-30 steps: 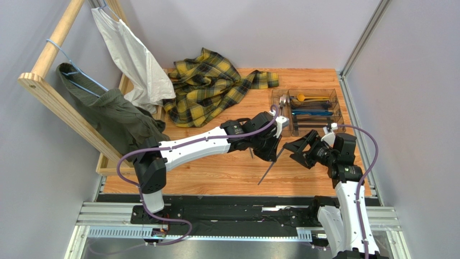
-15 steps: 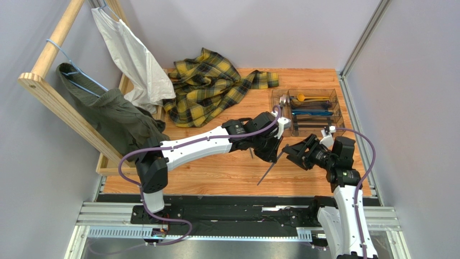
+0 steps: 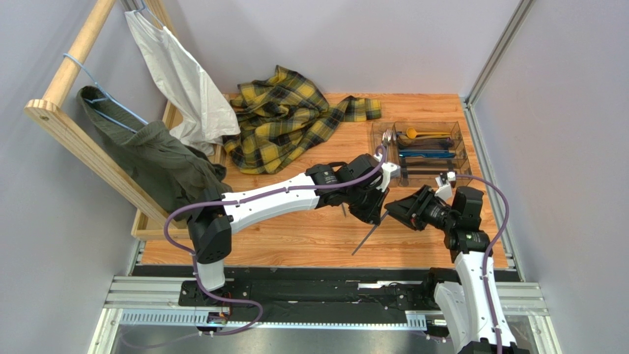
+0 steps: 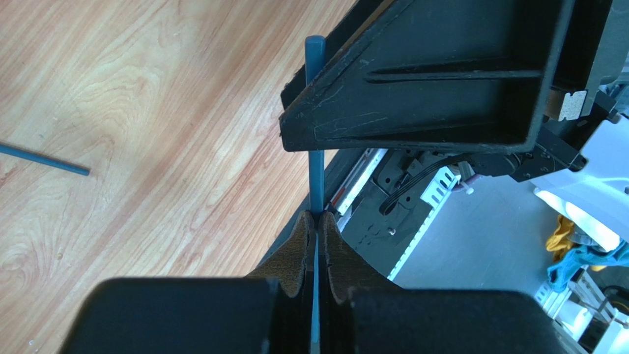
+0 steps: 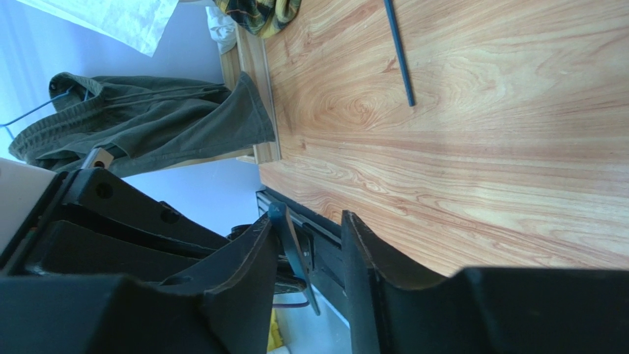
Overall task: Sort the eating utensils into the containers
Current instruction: Pick up the chopstick from the center of the board.
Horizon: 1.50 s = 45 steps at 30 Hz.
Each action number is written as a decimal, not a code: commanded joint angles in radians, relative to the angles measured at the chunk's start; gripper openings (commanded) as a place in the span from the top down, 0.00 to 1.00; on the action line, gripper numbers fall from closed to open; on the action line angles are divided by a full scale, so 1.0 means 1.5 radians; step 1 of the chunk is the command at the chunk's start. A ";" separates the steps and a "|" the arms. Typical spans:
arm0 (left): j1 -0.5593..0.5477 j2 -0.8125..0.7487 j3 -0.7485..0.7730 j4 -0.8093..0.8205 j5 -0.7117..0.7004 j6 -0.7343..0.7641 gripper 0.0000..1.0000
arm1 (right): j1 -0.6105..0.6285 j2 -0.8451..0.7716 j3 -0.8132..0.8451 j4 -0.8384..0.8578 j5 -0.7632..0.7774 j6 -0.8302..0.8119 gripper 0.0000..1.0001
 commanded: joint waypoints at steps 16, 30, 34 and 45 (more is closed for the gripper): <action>-0.005 -0.035 -0.012 0.004 -0.060 0.019 0.65 | 0.009 -0.010 0.008 0.004 -0.004 -0.014 1.00; 0.024 -0.121 -0.107 0.048 -0.097 0.004 0.05 | 0.009 -0.015 0.015 -0.025 0.012 -0.030 1.00; 0.055 -0.160 -0.156 0.059 -0.089 0.000 0.04 | 0.009 -0.012 0.019 -0.029 0.017 -0.034 1.00; 0.162 -0.287 -0.262 0.022 -0.085 0.045 0.04 | 0.009 0.050 0.097 -0.074 0.072 -0.089 1.00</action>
